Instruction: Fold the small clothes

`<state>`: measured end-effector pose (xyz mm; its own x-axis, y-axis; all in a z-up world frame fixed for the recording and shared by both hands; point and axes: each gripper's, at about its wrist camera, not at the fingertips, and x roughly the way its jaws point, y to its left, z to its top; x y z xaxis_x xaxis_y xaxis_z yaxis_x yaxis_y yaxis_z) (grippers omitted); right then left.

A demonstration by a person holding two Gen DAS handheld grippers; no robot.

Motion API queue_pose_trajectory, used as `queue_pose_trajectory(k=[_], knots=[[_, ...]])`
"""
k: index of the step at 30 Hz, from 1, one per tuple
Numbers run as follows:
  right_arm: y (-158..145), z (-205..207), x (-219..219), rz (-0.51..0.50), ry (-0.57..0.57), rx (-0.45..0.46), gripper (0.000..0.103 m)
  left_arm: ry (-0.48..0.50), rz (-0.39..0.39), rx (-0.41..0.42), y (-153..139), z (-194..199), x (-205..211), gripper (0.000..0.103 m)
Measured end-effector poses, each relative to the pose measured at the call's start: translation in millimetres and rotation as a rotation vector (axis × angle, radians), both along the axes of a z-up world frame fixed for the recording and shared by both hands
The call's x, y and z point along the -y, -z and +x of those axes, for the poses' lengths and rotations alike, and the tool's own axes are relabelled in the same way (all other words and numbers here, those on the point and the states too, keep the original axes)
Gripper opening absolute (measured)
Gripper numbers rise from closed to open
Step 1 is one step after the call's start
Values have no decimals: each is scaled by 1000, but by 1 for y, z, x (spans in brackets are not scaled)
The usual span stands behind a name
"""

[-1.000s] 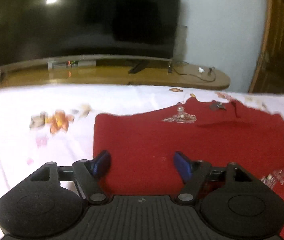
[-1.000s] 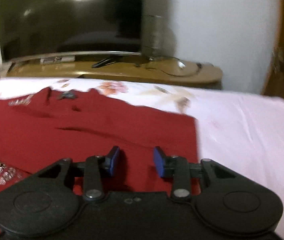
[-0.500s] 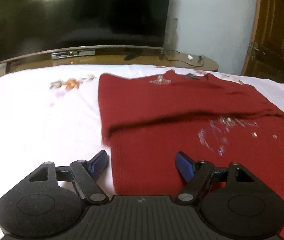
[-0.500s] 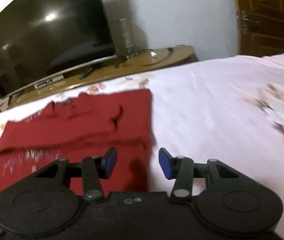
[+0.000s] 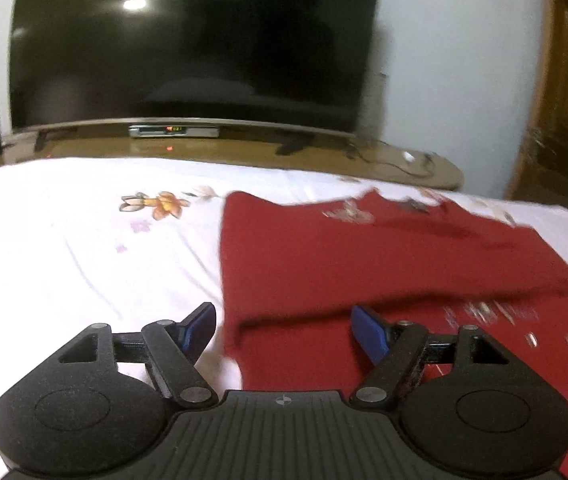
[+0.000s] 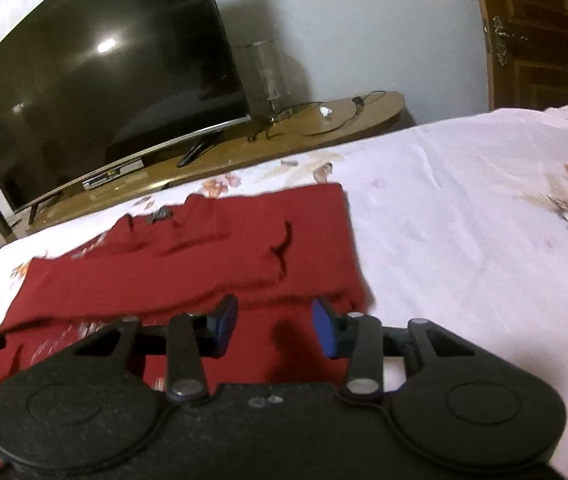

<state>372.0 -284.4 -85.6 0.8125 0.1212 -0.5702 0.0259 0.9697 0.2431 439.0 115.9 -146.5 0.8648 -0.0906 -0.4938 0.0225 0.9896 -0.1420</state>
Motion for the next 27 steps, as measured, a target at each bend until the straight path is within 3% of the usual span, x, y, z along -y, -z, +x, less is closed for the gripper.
queue_pose_trajectory(k=[4, 7, 9, 11, 15, 20, 23, 24, 25, 27], knots=[[14, 38, 3, 91, 36, -11, 40, -41, -100, -19, 6, 23, -16, 75], [30, 58, 8, 164, 60, -52, 38, -69, -129, -41, 13, 35, -24, 75], [32, 59, 5, 181, 37, -47, 12, -76, -139, -64, 18, 42, -28, 75], [33, 55, 1, 151, 34, -49, 5, -62, -113, -66, 19, 47, -26, 75], [24, 35, 6, 135, 58, -3, 4, -50, -102, -66, 21, 52, -26, 75], [32, 36, 8, 97, 61, -42, 4, -36, -34, -75, 17, 51, -17, 75], [14, 24, 4, 40, 94, 8, 21, -21, -52, -2, 2, 33, -20, 75], [5, 15, 1, 19, 80, 57, 21, -11, -38, 4, -1, 32, -17, 75], [-1, 11, -3, 7, 50, 78, 21, -5, -10, -18, 1, 36, -12, 75], [1, 19, -18, -54, -9, 36, 18, -3, 21, -116, 12, 50, -3, 75]])
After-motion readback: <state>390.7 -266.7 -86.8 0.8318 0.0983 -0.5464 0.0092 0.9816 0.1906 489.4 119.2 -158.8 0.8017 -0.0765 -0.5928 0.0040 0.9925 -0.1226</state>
